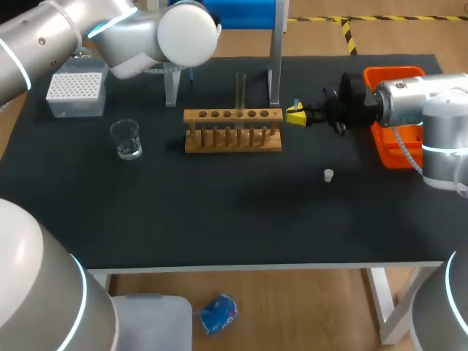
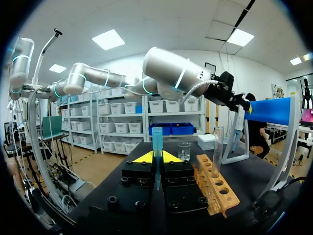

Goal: Invert the test tube, pick up the pipette, mount the tip to pipette, aspirate from beaker and dispense into the tube, eject the tip, return the pipette, and cap with the stopper.

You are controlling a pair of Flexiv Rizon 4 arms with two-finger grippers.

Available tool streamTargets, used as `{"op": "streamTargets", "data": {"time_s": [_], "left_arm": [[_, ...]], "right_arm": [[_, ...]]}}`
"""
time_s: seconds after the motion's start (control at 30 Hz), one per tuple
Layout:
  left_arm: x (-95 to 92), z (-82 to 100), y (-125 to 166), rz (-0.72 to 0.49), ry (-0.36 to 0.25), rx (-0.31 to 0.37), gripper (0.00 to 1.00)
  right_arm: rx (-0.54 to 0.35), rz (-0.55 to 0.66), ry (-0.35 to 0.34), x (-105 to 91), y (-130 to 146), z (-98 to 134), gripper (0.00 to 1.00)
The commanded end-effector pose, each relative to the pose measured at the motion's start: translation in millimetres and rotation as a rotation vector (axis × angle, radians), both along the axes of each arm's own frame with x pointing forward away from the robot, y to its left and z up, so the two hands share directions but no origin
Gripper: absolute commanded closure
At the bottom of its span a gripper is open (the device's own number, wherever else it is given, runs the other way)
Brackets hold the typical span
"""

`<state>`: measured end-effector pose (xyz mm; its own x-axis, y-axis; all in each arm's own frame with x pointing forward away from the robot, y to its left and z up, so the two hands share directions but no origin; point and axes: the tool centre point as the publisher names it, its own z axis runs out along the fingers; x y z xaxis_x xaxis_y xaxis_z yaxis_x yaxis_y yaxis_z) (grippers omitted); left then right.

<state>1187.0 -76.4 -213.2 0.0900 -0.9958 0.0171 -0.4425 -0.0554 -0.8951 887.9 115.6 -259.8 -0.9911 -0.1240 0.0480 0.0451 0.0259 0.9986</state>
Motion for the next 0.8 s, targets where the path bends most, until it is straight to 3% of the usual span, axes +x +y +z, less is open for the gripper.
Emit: {"op": "streamTargets", "data": {"time_s": [0.03,0.8], "left_arm": [[-0.3,0.2,-0.3,0.006,0.006,0.002,1.0],[4.2,8.5,2.7,0.015,0.009,-0.001,1.0]], "right_arm": [[-0.001,-0.001,-0.001,-0.4,-0.5,0.2,1.0],[-0.001,-0.001,-0.001,-0.4,-0.5,0.2,1.0]]}}
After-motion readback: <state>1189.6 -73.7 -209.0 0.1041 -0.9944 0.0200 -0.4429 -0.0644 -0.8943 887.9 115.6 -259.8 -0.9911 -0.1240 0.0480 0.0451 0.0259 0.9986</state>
